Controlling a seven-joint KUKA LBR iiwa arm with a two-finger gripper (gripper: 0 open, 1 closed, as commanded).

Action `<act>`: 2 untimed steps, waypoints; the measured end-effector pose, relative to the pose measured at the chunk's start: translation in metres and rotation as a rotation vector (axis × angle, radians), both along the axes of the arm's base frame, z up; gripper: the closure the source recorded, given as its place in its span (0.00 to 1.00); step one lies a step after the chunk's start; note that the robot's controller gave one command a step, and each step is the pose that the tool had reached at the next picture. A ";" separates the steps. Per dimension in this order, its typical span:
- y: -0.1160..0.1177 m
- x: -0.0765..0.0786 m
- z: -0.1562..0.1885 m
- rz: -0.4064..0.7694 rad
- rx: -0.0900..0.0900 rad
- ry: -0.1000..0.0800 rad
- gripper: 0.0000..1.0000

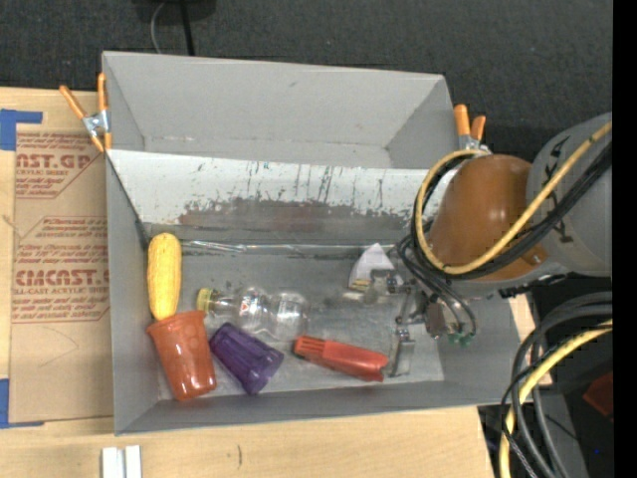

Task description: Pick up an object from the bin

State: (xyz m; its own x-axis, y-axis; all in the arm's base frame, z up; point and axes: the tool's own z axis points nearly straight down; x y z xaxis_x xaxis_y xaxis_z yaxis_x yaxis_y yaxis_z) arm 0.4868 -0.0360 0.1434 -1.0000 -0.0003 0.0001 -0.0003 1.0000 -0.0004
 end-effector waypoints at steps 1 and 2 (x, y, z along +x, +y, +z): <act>0.026 -0.001 -0.065 -0.053 0.001 0.002 0.00; 0.025 -0.006 -0.055 -0.124 0.001 0.004 0.00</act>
Offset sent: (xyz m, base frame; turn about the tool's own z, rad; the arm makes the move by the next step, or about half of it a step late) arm -0.0074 0.0211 -0.0246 0.1705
